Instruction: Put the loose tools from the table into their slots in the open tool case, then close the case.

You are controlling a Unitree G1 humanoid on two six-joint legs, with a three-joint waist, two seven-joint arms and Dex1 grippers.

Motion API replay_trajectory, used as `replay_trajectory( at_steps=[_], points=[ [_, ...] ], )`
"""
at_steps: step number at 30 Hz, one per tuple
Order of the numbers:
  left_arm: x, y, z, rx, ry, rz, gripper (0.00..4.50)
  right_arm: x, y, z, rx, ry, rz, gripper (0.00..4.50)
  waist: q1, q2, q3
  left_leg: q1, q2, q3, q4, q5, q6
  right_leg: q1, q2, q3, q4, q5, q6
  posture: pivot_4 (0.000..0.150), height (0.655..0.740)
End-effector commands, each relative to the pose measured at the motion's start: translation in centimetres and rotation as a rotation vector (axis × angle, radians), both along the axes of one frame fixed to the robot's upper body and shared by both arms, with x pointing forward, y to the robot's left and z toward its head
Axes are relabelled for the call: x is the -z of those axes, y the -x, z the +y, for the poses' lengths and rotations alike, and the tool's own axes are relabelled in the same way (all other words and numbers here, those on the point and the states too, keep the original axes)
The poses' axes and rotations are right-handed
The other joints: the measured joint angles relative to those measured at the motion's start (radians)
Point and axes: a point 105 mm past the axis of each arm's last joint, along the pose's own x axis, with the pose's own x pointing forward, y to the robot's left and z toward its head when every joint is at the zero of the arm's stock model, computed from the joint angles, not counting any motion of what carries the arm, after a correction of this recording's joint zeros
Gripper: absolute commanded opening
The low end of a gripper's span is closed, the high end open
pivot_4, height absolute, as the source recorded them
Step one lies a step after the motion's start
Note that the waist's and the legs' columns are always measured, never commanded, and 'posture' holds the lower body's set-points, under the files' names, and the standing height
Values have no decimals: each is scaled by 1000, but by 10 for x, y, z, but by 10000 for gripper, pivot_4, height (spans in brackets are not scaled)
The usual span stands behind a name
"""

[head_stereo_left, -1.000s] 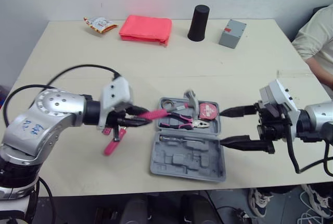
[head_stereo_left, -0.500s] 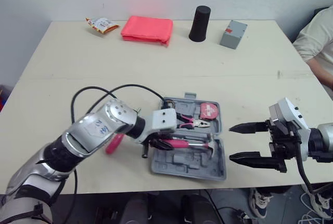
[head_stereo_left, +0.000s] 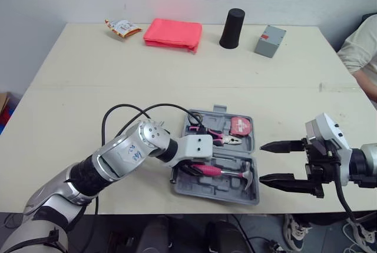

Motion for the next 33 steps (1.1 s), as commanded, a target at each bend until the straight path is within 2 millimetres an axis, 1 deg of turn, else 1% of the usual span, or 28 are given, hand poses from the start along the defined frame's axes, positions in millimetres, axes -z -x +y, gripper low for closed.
replay_trajectory(
  at_steps=[1, 8, 10, 15, 20, 21, 24, 28, 30, 31, 33],
  points=[
    [-4, -2, -8, 35, 7, -32, 5053, -6, 4, 3, -13, -9, -28, 45000, 0, 0, 0, 0, 0, 0, 0, 0, 0, 0, 0, 0, 0, 0, 0, 1500, 7361],
    [-4, -14, -13, 17, 17, -58, 5053, -4, 6, 2, -3, -5, -27, 45000, 0, 0, 0, 0, 0, 0, 1, 0, 0, 0, 0, 0, 1, 0, 0, 1500, 7361],
    [-4, -13, -14, 31, 12, -61, 5053, -4, 6, 1, -1, -3, -28, 45000, 0, 0, 0, 0, 0, -1, 2, 0, 0, 0, 0, -1, 1, 0, 0, 1500, 7361],
    [-11, -16, -20, 26, 33, -102, 5053, -4, 6, 0, 5, 1, -35, 45000, 0, 0, 0, 0, 0, -1, 2, 0, 1, 0, 0, -1, 2, 0, 0, 1500, 7361],
    [-8, -21, -18, 8, 17, -127, 5053, -3, 5, -1, 16, 2, -43, 45000, -1, 0, 0, 0, 0, -1, 2, 0, 1, 0, 0, -1, 2, 0, 0, 1500, 7361],
    [-7, -21, -18, 5, 17, -126, 5053, -2, 5, -1, 18, 3, -44, 45000, -1, 0, 0, 0, 0, -1, 2, 0, 1, 0, 0, -1, 3, 0, 0, 1500, 7361],
    [1, -12, -19, 22, 4, -91, 5053, 0, 4, -2, 24, 8, -46, 45000, -1, 0, 0, 0, 0, -1, 2, 0, 1, 0, 0, -1, 3, 0, 0, 1500, 7361],
    [8, -9, -17, 23, -17, -78, 5053, 11, 2, -10, 44, 72, -64, 45000, 0, 0, 0, 0, 0, -1, 2, 0, 1, 0, 0, -1, 3, 0, 0, 1500, 7361],
    [6, -9, -15, 26, -15, -80, 15399, 16, 2, -15, 51, 96, -63, 45000, 0, 0, 0, 0, -1, -1, 2, 0, 1, 0, 0, -1, 3, 0, 0, 1500, 7361],
    [4, -9, -14, 31, -11, -84, 18850, 17, 3, -16, 53, 101, -62, 45000, -1, 0, 0, 0, 0, -1, 2, 0, 1, 0, 0, -1, 3, 0, 0, 1500, 7361],
    [-5, -10, -11, 40, 2, -87, 28331, 19, 2, -19, 62, 101, -65, 45000, -1, 0, 0, 1, 0, -1, 2, 0, 0, 0, 0, -1, 3, 0, 0, 1500, 7361]
  ],
)
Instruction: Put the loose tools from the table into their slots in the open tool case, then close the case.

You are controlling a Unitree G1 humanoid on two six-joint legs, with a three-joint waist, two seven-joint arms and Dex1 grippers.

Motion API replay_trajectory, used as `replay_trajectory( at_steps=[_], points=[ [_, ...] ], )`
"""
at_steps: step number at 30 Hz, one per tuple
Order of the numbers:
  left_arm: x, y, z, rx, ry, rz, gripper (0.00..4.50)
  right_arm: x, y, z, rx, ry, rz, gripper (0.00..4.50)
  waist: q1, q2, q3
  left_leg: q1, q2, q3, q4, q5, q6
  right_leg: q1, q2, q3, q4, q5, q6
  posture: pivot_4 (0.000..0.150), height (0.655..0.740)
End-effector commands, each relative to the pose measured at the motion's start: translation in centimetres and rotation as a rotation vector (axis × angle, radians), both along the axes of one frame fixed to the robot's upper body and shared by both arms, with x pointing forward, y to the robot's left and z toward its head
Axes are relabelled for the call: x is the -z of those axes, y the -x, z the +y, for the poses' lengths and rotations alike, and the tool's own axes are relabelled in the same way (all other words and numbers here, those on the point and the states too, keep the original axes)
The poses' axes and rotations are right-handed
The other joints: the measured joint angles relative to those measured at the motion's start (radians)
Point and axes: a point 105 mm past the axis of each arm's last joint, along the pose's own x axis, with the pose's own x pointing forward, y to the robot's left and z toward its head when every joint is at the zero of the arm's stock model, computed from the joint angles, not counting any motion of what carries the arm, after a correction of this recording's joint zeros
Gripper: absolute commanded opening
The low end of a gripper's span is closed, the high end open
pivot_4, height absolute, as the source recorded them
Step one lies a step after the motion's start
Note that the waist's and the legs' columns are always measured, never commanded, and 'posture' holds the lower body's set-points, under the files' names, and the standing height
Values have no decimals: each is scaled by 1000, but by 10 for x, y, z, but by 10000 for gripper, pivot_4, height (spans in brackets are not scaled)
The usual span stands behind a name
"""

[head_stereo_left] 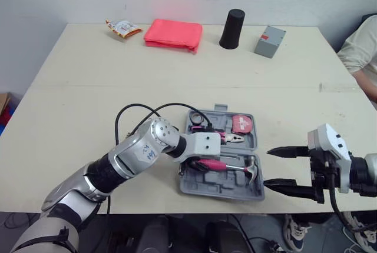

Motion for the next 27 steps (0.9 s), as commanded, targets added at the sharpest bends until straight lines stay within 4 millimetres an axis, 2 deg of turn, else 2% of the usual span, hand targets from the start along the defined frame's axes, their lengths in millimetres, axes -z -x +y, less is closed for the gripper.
replay_trajectory(
  at_steps=[1, 4, 7, 11, 12, 14, 22, 27],
  points=[
    [-13, 4, 3, 38, 20, 2, 32586, -2, -1, -2, -6, 4, -33, 45000, -1, 0, 0, 0, 0, 0, 0, 0, 0, 0, 0, 0, 0, 0, 0, 1500, 7361],
    [-31, 1, 9, 25, 73, 18, 44571, -2, -2, -2, 5, -7, -43, 45000, -3, 0, 0, 0, 0, 0, 0, 0, 0, 0, 0, 0, 0, 0, 0, 1500, 7361],
    [-47, 3, 14, 15, 195, 111, 44571, 1, -5, -3, 24, -13, -51, 45000, -2, 0, 0, 0, 1, 0, 0, 0, -1, 0, 0, 0, 0, 0, 0, 1500, 7361],
    [-51, 17, 20, 67, 371, 256, 44571, 3, -7, -6, 35, -27, -61, 45000, -2, 0, 0, 0, 0, 0, 0, 0, -1, 0, 0, 0, 1, 0, 0, 1500, 7361],
    [-49, 18, 19, 70, 417, 281, 40604, 3, -7, -6, 34, -32, -59, 45000, -2, 0, 0, 0, 0, 0, 0, 0, -1, 0, 0, 0, 1, 0, 0, 1500, 7361],
    [-41, 17, 17, 74, 467, 274, 36684, 3, -8, -6, 32, -38, -56, 45000, 0, 0, 0, 0, 0, 0, 1, 0, -1, 0, 0, 0, 1, 0, 0, 1500, 7361],
    [-4, 3, 1, -5, 475, 218, 326, 11, -4, -10, 8, -6, -39, 45000, 0, 0, 0, 0, 0, 0, 1, 0, 0, 1, 0, -1, 1, 0, 0, 1500, 7361],
    [4, -1, -4, -9, 463, 207, 326, 10, -4, -10, 12, -16, -39, 45000, -1, 0, 0, 0, 0, 0, 1, 0, 0, 0, 0, -1, 1, 0, 0, 1500, 7361]
  ],
)
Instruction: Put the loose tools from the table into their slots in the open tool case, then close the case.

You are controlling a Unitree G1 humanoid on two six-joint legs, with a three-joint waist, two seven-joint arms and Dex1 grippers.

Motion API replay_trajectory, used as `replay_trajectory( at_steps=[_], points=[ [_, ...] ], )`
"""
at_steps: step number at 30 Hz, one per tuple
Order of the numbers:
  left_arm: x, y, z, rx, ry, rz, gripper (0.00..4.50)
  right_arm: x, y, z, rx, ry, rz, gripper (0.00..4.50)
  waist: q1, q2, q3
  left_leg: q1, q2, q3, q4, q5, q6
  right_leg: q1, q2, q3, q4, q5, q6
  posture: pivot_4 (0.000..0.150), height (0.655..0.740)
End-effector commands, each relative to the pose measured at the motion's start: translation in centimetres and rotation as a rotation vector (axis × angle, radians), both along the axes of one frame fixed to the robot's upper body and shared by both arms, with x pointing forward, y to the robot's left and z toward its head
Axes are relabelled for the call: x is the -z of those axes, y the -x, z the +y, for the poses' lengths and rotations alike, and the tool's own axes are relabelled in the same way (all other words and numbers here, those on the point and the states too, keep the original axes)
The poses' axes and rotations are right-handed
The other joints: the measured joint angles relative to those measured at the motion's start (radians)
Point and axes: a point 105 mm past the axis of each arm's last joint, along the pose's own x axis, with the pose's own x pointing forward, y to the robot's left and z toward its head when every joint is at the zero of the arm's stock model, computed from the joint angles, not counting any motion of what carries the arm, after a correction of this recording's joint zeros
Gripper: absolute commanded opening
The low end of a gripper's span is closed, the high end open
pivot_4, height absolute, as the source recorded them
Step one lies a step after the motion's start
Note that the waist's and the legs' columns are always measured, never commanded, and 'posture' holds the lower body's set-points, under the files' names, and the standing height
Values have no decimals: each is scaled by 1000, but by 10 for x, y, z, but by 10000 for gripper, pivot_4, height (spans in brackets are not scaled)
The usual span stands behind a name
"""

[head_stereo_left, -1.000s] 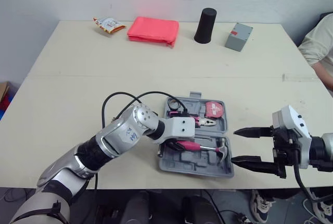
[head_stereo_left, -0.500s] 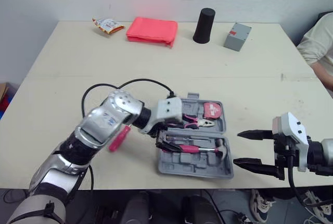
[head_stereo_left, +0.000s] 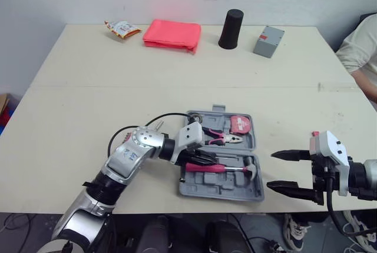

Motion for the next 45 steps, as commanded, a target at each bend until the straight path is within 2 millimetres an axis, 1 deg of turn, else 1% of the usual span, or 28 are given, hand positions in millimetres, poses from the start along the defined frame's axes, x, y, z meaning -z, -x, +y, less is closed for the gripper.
replay_trajectory(
  at_steps=[1, 6, 8, 11, 13, 14, 17, 19, 24, 26, 30, 33, 37, 41, 43, 45],
  points=[
    [2, 2, -5, 26, -19, -42, 326, -5, 1, 1, -11, -7, -27, 45000, 0, 0, 0, 0, 0, 0, 0, 0, 0, 0, 0, 0, 0, 0, 0, 1500, 7361],
    [13, 16, -5, 104, -65, -57, 326, -3, -3, -2, 18, 10, -46, 45000, -1, 0, 0, 0, 0, 0, 0, 0, 0, 0, 0, 0, 0, 0, 0, 1500, 7361],
    [22, 12, -4, 74, -112, -52, 326, -3, -4, -1, 19, 6, -46, 45000, -1, 0, 0, 0, 0, 0, 0, 0, 0, 0, 0, 0, 0, 0, 0, 1500, 7361],
    [46, 3, 6, 10, -270, -54, 326, -5, -2, 2, 12, -5, -46, 45000, 1, 0, 0, 0, 0, 0, 0, 0, 0, 1, 0, 0, 0, 0, 0, 1500, 7361],
    [54, -3, 10, -44, -307, -37, 326, -4, -1, 3, 9, -6, -44, 45000, 1, 2, -2, 2, 0, -1, 0, 0, 0, 3, -1, -1, -1, 0, 0, 1500, 7361],
    [56, -2, 10, -45, -307, -18, 326, -4, 0, 4, 7, -6, -41, 45000, 1, 2, -3, 4, 0, -1, 0, 0, 1, 5, -1, -1, -1, 0, 0, 1500, 7361],
    [55, 1, 9, -54, -293, 21, 326, -2, 3, 5, 3, -6, -33, 45000, 1, 2, -3, 10, 0, -3, -1, -4, 3, 13, -1, -3, -5, 0, 0, 1500, 7361],
    [51, -1, 6, -75, -262, 34, 326, -1, 4, 5, 1, -4, -28, 45000, 1, 3, -4, 16, 1, -4, -2, -8, 6, 20, -1, -3, -8, 0, 0, 1500, 7361],
    [43, -10, 3, -114, -240, 26, 326, -1, 4, 5, 3, -3, -29, 45000, 2, 5, -5, 16, 0, -4, -2, -10, 7, 21, -2, -3, -9, 0, 0, 1500, 7361],
    [35, -11, -1, -113, -209, 20, 326, -1, 3, 4, 5, -3, -31, 45000, 2, 5, -5, 16, 0, -4, -2, -10, 7, 21, -2, -3, -9, 0, 0, 1500, 7361],
    [7, -3, -14, -49, -78, 2, 326, -1, 2, 3, 5, -2, -32, 45000, 0, 5, -5, 15, 1, -4, -2, -10, 7, 20, -2, -3, -9, 0, 0, 1500, 7361],
    [-3, -1, -18, -33, -22, -14, 326, -1, 1, 4, 4, -1, -33, 45000, 0, 6, -5, 11, 1, -4, -2, -9, 6, 16, -2, -4, -9, 0, 0, 1500, 7361],
    [2, -4, -17, -51, -44, -13, 326, 0, 1, 4, 2, 0, -31, 45000, 0, 6, -5, 9, 0, -5, -1, -8, 4, 15, -2, -5, -10, 0, 0, 1500, 7361],
    [12, 4, -17, -3, -88, 0, 326, 0, 2, 3, 1, 3, -27, 45000, 0, 6, -5, 9, 0, -5, -1, -8, 4, 15, -2, -6, -10, 0, 1, 1500, 7361],
    [24, 2, -15, -22, -141, -6, 326, 0, 2, 3, 4, 2, -26, 45000, 0, 6, -5, 9, 0, -5, -1, -8, 5, 15, -2, -6, -10, 0, 1, 1500, 7361],
    [38, -5, -11, -64, -218, -18, 326, 0, 2, 3, 6, -1, -26, 45000, 2, 6, -5, 9, 0, -5, -1, -9, 6, 15, -2, -6, -10, 0, 0, 1500, 7361]
  ],
)
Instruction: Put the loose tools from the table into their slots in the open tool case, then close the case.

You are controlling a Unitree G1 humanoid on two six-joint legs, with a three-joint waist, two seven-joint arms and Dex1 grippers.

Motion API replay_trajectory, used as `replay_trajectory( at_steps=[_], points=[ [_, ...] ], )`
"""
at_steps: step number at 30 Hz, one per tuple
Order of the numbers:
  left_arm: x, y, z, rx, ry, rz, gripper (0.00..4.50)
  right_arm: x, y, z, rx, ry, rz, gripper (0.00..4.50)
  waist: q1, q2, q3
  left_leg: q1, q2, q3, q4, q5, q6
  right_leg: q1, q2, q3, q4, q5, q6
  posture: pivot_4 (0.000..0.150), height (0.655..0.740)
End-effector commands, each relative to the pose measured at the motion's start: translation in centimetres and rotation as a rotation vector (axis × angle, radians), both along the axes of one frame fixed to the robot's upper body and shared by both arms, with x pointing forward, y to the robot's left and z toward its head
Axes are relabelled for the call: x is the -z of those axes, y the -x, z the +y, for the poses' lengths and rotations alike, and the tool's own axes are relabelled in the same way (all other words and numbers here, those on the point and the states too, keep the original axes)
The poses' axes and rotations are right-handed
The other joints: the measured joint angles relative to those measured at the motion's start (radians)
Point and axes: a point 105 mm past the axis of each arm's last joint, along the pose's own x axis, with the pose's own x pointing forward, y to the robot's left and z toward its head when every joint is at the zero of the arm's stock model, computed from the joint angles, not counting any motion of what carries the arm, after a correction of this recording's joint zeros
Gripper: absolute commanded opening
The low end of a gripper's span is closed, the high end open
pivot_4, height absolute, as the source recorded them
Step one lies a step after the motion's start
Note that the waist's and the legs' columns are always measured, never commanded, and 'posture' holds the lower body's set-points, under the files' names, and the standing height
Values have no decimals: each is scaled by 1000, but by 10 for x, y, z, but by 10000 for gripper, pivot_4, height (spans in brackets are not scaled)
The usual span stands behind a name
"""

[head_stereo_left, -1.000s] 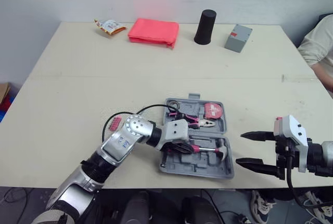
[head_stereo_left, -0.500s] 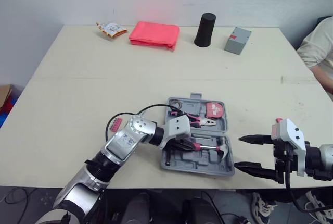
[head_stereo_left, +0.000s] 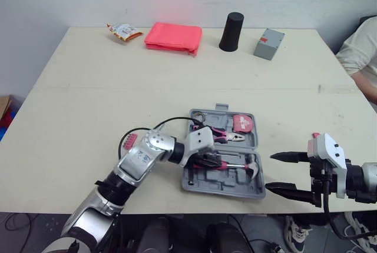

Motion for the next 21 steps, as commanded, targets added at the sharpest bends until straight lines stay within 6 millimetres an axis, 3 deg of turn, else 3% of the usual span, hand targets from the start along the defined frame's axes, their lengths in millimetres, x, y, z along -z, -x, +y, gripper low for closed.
replay_trajectory(
  at_steps=[1, 4, 6, 9, 16, 19, 21],
  points=[
    [31, -9, 7, -60, -161, -14, 326, -5, 0, 1, -9, -6, -21, 45000, 4, 0, 0, 0, 0, -1, 0, 0, 0, 0, 0, 0, 0, 0, 0, 1500, 7361],
    [52, -20, 18, -116, -294, -23, 326, -6, 0, 1, -8, -8, -20, 45000, 6, 0, 0, 0, 0, -2, 1, 0, 1, 3, 0, -1, -2, 0, 1, 1500, 7361],
    [62, -16, 22, -93, -353, 3, 326, -5, 1, 1, -7, -7, -17, 45000, 6, 1, -2, 2, -1, -3, 0, -1, 1, 6, -1, -1, -3, 1, 1, 1500, 7361],
    [70, -10, 25, -53, -404, 3, 326, -4, 2, 1, -4, -7, -13, 45000, 6, 2, -6, 10, 0, -4, -1, -5, -3, 16, -1, -2, -8, 1, 1, 1500, 7361],
    [75, -3, 29, -2, -451, 7, 326, -2, 3, 1, 8, -11, -12, 45000, 0, 4, -15, 11, 0, -5, -2, -6, -2, 17, -1, -3, -11, 0, 0, 1500, 7361],
    [64, -13, 21, -15, -396, -38, 326, -2, 2, 1, 12, -13, -17, 45000, -2, 6, -18, 11, 1, -6, -3, -6, -2, 17, -1, -3, -12, -1, -1, 1500, 7361],
    [36, -18, 4, -5, -256, -57, 326, -3, 1, 1, 17, -14, -22, 45000, 0, 9, -18, 11, 1, -6, -3, -6, -2, 17, -1, -3, -12, -1, -2, 1500, 7361]
  ],
)
